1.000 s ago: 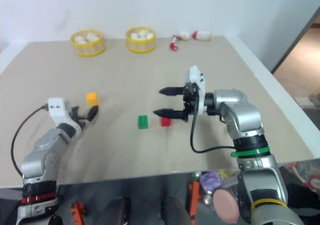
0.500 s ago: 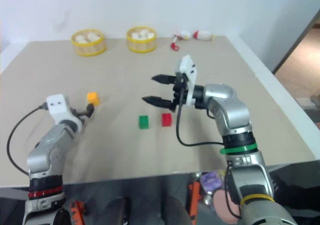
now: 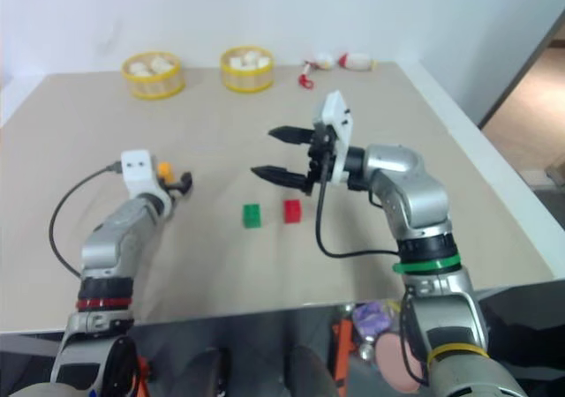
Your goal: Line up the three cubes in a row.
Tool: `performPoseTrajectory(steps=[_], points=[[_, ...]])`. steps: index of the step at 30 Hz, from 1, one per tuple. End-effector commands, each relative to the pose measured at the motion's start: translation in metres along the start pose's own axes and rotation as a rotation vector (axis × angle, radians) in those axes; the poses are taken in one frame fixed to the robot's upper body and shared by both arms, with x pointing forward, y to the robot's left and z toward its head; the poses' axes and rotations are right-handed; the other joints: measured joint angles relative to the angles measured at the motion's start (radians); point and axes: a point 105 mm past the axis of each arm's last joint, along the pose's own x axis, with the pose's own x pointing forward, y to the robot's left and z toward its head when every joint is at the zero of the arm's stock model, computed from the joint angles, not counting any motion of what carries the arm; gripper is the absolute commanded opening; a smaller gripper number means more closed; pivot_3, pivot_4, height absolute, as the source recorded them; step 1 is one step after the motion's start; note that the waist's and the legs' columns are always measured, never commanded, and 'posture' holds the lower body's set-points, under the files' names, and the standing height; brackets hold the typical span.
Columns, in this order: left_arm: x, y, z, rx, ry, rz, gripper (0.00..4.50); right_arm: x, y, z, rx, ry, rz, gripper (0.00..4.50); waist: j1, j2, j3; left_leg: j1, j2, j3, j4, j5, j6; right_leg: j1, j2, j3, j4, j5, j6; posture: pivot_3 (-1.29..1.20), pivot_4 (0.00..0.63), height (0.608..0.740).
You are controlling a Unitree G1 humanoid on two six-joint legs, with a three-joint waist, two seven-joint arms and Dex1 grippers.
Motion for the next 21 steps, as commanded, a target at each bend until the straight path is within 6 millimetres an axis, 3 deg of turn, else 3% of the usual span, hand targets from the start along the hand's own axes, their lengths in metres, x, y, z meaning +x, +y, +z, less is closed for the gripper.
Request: performPoseTrajectory(steps=[1, 3, 6, 8, 13, 21], points=[[0.002, 0.006, 0.014, -0.012, -0.051, 0.045, 4.48, -0.006, -0.003, 0.016, -0.045, -0.041, -0.022, 4.5, 0.0, 0.0, 0.0, 0.0, 0.0, 0.0, 0.0, 0.0, 0.0, 0.0, 0.0, 0.0, 0.0, 0.0, 0.0, 0.0, 0.15, 0.74], [0.002, 0.01, 0.013, -0.021, -0.046, 0.065, 4.48, -0.007, -0.004, 0.015, -0.043, -0.039, -0.028, 4.5, 0.0, 0.0, 0.0, 0.0, 0.0, 0.0, 0.0, 0.0, 0.0, 0.0, 0.0, 0.0, 0.0, 0.0, 0.0, 0.0, 0.15, 0.74], [0.001, 0.013, 0.011, -0.024, -0.045, 0.082, 3.75, -0.007, -0.006, 0.014, -0.041, -0.037, -0.035, 4.5, 0.0, 0.0, 0.0, 0.0, 0.0, 0.0, -0.001, 0.0, 0.0, 0.0, 0.0, 0.0, 0.0, 0.0, 0.0, 0.0, 0.15, 0.74], [0.001, 0.014, 0.01, -0.022, -0.043, 0.087, 2.88, -0.007, -0.007, 0.014, -0.04, -0.036, -0.036, 4.5, 0.0, 0.0, 0.0, 0.0, 0.0, 0.0, -0.001, 0.0, 0.0, 0.0, 0.0, 0.0, 0.0, 0.0, 0.0, 0.0, 0.15, 0.74], [0.002, 0.015, 0.011, -0.005, -0.042, 0.091, 1.31, -0.006, -0.009, 0.013, -0.042, -0.03, -0.036, 4.5, 0.0, 0.0, 0.0, 0.0, 0.0, 0.0, 0.0, 0.0, 0.0, 0.0, 0.0, 0.0, 0.0, 0.0, 0.0, 0.0, 0.15, 0.74], [0.001, 0.015, 0.024, 0.127, -0.106, 0.041, 1.31, -0.006, -0.01, 0.013, -0.05, -0.02, -0.031, 4.5, 0.0, 0.0, 0.0, 0.0, 0.0, 0.0, -0.001, 0.0, 0.0, 0.0, 0.0, 0.0, 0.0, 0.0, 0.0, 0.0, 0.15, 0.74]])
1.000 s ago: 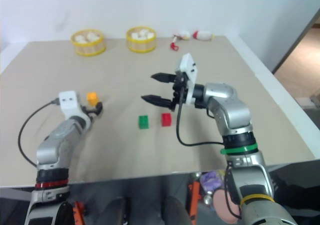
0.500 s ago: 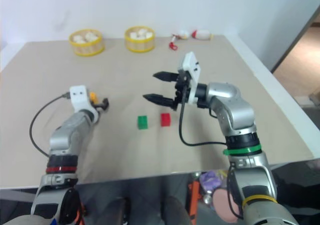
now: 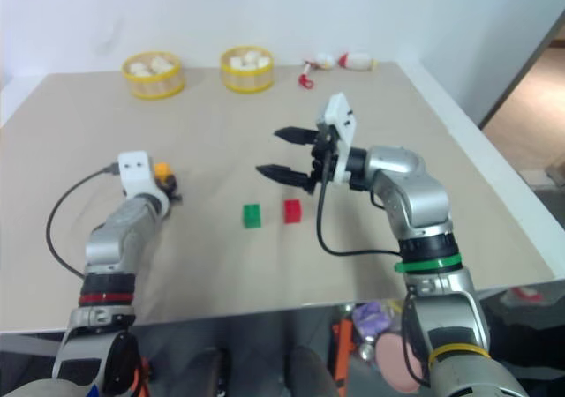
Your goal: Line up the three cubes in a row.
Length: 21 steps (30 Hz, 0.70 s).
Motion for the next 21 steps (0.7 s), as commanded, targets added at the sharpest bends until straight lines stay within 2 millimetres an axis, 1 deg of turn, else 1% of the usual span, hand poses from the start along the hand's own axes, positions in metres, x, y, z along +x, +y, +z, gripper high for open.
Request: performPoseTrajectory(steps=[1, 4, 6, 11, 13, 15, 16, 18, 19, 21], points=[[-0.002, -0.001, 0.029, 0.077, -0.129, -0.063, 1.31, -0.004, -0.003, 0.019, -0.062, -0.031, 0.002, 4.5, 0.0, 0.0, 0.0, 0.0, 0.0, 0.0, 0.0, 0.0, 0.0, 0.0, 0.0, 0.0, 0.0, 0.0, 0.0, 0.0, 0.15, 0.74], [-0.006, -0.013, 0.047, 0.111, -0.23, -0.224, 1.31, -0.011, 0.003, 0.016, -0.059, -0.003, 0.04, 4.5, 0.0, 0.0, 0.0, 0.0, 0.0, 0.0, -0.001, 0.0, 0.0, 0.0, 0.0, 0.0, 0.0, 0.0, 0.0, 0.0, 0.15, 0.74], [-0.012, -0.021, 0.054, 0.111, -0.274, -0.351, 1.31, -0.019, 0.009, 0.011, -0.054, 0.03, 0.082, 4.5, 0.001, 0.0, 0.0, 0.0, 0.0, 0.001, -0.001, 0.0, 0.0, 0.0, -0.001, 0.0, -0.001, 0.0, 0.0, 0.0, 0.15, 0.74], [-0.035, -0.037, 0.05, 0.246, -0.309, -0.687, 1.31, -0.036, 0.018, -0.001, -0.047, 0.104, 0.137, 4.5, 0.001, 0.0, 0.0, 0.0, -0.001, 0.001, -0.003, 0.0, 0.0, -0.001, -0.001, 0.0, -0.002, -0.001, -0.001, 0.0, 0.15, 0.74], [-0.045, -0.04, 0.052, 0.212, -0.313, -0.795, 1.31, -0.041, 0.02, -0.002, -0.043, 0.112, 0.143, 4.5, 0.0, 0.0, 0.0, 0.0, -0.001, 0.001, -0.003, 0.0, 0.0, -0.001, -0.001, 0.0, -0.002, -0.002, -0.001, 0.0, 0.15, 0.74], [-0.061, -0.047, 0.051, 0.205, -0.305, -0.956, 1.31, -0.043, 0.019, -0.001, -0.041, 0.109, 0.132, 4.5, -0.003, 0.0, 0.0, 0.0, 0.0, 0.002, -0.003, 0.0, 0.0, -0.002, -0.001, 0.001, -0.002, -0.002, -0.001, 0.0, 0.15, 0.74], [-0.068, -0.051, 0.045, 0.225, -0.28, -1.037, 1.31, -0.044, 0.019, -0.001, -0.04, 0.108, 0.124, 4.5, -0.003, 0.0, 0.0, 0.0, 0.001, 0.002, -0.003, 0.0, 0.0, -0.002, 0.0, 0.001, -0.001, -0.002, -0.001, 0.0, 0.15, 0.74], [-0.076, -0.053, 0.032, 0.281, -0.233, -1.139, 1.31, -0.044, 0.019, -0.001, -0.039, 0.107, 0.117, 4.5, -0.003, 0.0, 0.0, 0.0, 0.001, 0.002, -0.003, 0.0, 0.0, -0.002, 0.0, 0.001, -0.001, -0.002, -0.002, 0.0, 0.15, 0.74], [-0.079, -0.054, 0.026, 0.309, -0.213, -1.176, 1.31, -0.044, 0.019, -0.001, -0.039, 0.106, 0.115, 4.5, -0.003, 0.0, 0.0, 0.0, 0.001, 0.002, -0.003, 0.0, 0.0, -0.002, 0.0, 0.0, -0.001, -0.002, -0.002, 0.0, 0.15, 0.74], [-0.083, -0.054, 0.009, 0.373, -0.151, -1.258, 1.31, -0.044, 0.021, -0.003, -0.038, 0.108, 0.115, 4.5, -0.002, 0.0, 0.0, 0.0, 0.001, 0.002, -0.003, 0.0, 0.0, -0.002, 0.0, 0.001, -0.001, -0.002, -0.002, 0.0, 0.15, 0.74]])
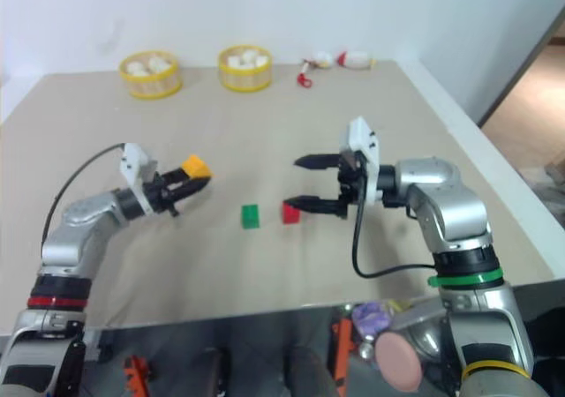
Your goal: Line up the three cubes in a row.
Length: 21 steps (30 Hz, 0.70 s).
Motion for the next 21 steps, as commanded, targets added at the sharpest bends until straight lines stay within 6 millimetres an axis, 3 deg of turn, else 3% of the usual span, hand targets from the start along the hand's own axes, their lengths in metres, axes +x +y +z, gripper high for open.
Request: performPoseTrajectory(steps=[1, 8, 21], points=[[-0.003, -0.019, -0.015, 0.06, 0.076, -0.188, 1.31, -0.005, 0.004, 0.014, -0.049, -0.035, -0.012, 4.5, 0.001, 0.0, 0.0, 0.0, 0.0, 0.0, 0.0, 0.0, 0.0, 0.0, 0.0, 0.0, 0.0, 0.0, 0.0, 0.0, 0.15, 0.74], [-0.01, -0.028, -0.041, 0.102, 0.21, -0.379, 1.31, -0.008, 0.006, 0.014, -0.049, -0.027, -0.027, 4.5, 0.002, 0.0, 0.0, -0.001, 0.0, 0.001, 0.0, 0.0, 0.0, -0.002, 0.0, 0.001, 0.0, 0.0, 0.0, 0.0, 0.15, 0.74], [0.001, -0.006, -0.027, 0.164, 0.21, -0.437, 1.31, -0.011, 0.008, 0.013, -0.042, -0.022, -0.047, 4.5, 0.001, 0.0, 0.0, -0.008, 0.0, 0.001, 0.001, 0.0, 0.001, -0.008, 0.0, 0.001, 0.001, 0.0, 0.001, 0.0, 0.15, 0.74]])
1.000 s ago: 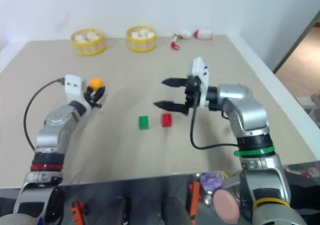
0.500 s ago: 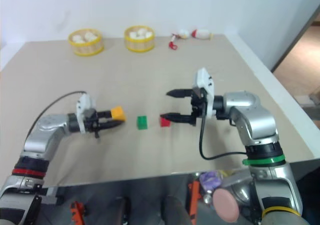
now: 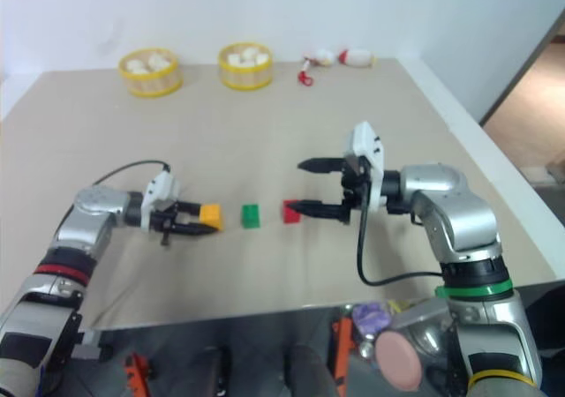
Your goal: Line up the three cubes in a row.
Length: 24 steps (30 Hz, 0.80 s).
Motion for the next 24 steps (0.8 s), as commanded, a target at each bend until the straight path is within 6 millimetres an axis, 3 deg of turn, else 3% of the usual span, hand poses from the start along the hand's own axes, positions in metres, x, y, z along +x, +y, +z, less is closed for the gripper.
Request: performPoseTrajectory(steps=[1, 13, 24], points=[[-0.005, 0.003, 0.005, 0.026, 0.0, -0.008, 1.31, -0.005, 0.001, 0.015, -0.055, -0.03, -0.012, 4.5, 0.0, 0.0, 0.0, 0.0, 0.0, 0.0, 0.0, 0.0, 0.0, 0.0, 0.0, 0.0, 0.0, 0.0, 0.0, 0.0, 0.15, 0.74], [-0.016, -0.001, -0.017, 0.026, 0.072, -0.001, 1.31, -0.006, 0.001, 0.016, -0.049, -0.035, -0.014, 4.5, 0.001, 0.0, 0.0, -0.001, 0.0, 0.0, 0.001, 0.0, 0.0, -0.001, 0.0, 0.0, 0.001, 0.0, 0.0, 0.0, 0.15, 0.74], [-0.007, 0.011, -0.006, 0.081, 0.014, 0.071, 1.31, -0.007, 0.0, 0.014, -0.033, -0.029, -0.005, 4.5, 0.001, 0.0, 0.0, 0.0, 0.001, 0.0, 0.003, 0.001, 0.002, 0.0, 0.002, 0.0, 0.003, 0.003, -0.001, 0.0, 0.15, 0.74]])
